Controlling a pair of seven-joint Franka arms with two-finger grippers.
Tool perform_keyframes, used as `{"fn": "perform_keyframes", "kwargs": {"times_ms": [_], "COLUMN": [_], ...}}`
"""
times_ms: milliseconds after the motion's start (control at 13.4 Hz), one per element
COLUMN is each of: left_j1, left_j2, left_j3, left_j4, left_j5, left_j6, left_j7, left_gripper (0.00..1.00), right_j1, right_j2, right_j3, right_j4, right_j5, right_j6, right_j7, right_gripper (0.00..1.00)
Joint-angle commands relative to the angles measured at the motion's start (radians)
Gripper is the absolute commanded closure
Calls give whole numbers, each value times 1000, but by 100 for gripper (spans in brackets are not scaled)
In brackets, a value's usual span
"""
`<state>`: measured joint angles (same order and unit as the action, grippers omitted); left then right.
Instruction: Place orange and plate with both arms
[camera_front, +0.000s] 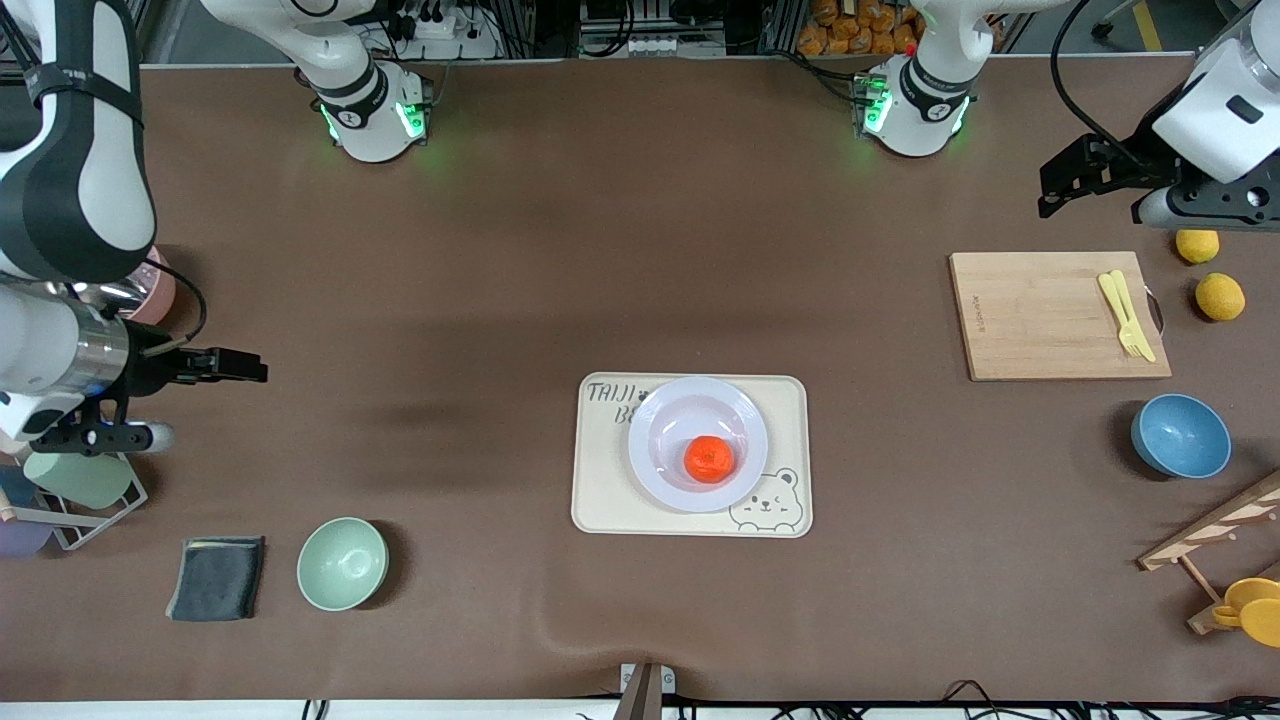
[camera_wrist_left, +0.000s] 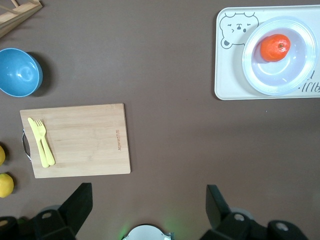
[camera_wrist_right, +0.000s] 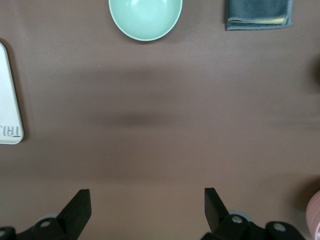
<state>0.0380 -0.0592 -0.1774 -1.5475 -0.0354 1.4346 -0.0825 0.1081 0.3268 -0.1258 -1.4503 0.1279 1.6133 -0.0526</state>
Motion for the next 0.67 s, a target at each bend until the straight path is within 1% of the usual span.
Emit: {"fn": "perform_keyframes", "kwargs": {"times_ms": [0, 224, 447, 597], "left_j1": [11, 11, 11, 11], "left_j2": [-2, -2, -2, -2], "left_j3": [-4, -4, -4, -4], "left_j4": [4, 4, 4, 4], "left_j5": [-11, -11, -11, -11], "left_j6": [-10, -10, -8, -6], "left_j7": [20, 20, 20, 20], "left_gripper": [0, 0, 0, 0], "right_j1": [-11, -39, -50, -80], "right_j2": [-153, -182, -189, -192], "right_j3": [8, 6, 3, 0], "right_j4": [-234, -213, -73, -33], "right_j5": [-28, -27, -28, -28], "right_j6": [134, 110, -50, -111], "right_j7": [-58, -56, -39, -39], "right_gripper": [0, 0, 0, 0]}}
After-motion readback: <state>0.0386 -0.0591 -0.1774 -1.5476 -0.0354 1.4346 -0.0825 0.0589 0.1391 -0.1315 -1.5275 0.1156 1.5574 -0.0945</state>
